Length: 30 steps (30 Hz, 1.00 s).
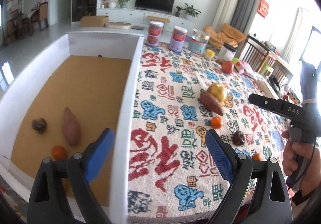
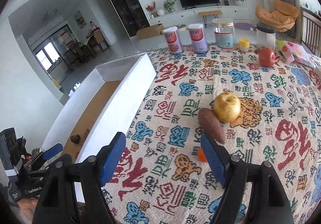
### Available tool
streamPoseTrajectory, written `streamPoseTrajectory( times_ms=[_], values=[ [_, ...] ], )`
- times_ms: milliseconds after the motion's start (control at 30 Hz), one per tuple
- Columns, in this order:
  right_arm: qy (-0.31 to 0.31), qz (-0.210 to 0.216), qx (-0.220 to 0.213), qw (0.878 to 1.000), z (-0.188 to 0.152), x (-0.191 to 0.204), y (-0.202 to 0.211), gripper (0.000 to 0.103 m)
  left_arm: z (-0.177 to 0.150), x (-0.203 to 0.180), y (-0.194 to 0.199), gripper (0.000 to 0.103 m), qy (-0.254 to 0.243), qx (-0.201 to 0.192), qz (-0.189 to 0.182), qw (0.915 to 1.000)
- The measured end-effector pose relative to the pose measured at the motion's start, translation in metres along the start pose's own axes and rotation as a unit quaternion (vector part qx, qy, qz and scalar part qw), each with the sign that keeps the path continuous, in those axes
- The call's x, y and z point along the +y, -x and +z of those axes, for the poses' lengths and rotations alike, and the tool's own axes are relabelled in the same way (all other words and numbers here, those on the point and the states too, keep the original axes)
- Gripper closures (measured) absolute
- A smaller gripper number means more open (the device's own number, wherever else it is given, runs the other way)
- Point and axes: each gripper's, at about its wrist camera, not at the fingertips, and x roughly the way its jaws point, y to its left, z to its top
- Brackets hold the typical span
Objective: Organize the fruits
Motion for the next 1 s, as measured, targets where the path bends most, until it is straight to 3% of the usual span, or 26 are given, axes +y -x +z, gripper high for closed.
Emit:
streamPoseTrajectory(
  times_ms=[133, 267, 433, 533, 633, 733, 800, 1000],
  values=[
    [-0.049, -0.117, -0.002, 0.992, -0.024, -0.098, 0.017, 0.026, -0.010, -0.050, -0.037, 0.010, -0.027, 0.026, -0.037, 0.9986],
    [-0.093, -0.234, 0.003, 0.968, -0.051, -0.181, 0.021, 0.025, -0.013, -0.074, -0.082, 0.010, -0.032, 0.014, -0.005, 0.9994],
    [-0.123, -0.310, 0.000, 0.943, -0.070, -0.233, 0.018, 0.022, -0.005, -0.075, -0.138, 0.010, -0.036, 0.026, 0.045, 0.9980],
    [-0.136, -0.326, -0.002, 0.935, -0.072, -0.245, 0.018, 0.019, -0.004, -0.070, -0.159, 0.010, -0.042, 0.040, 0.070, 0.9959],
    [-0.135, -0.338, 0.003, 0.931, -0.072, -0.250, 0.014, 0.017, -0.004, -0.064, -0.166, 0.009, -0.028, 0.047, 0.069, 0.9961],
    [-0.154, -0.333, 0.005, 0.930, -0.074, -0.259, 0.013, 0.014, -0.004, -0.065, -0.170, 0.007, -0.031, 0.053, 0.075, 0.9953],
    [-0.166, -0.336, 0.004, 0.927, -0.077, -0.264, 0.014, 0.006, -0.004, -0.070, -0.174, 0.005, -0.045, 0.061, 0.085, 0.9935],
    [-0.170, -0.334, 0.005, 0.927, -0.078, -0.266, 0.014, 0.001, -0.004, -0.074, -0.176, 0.003, -0.053, 0.065, 0.091, 0.9924]
  ],
)
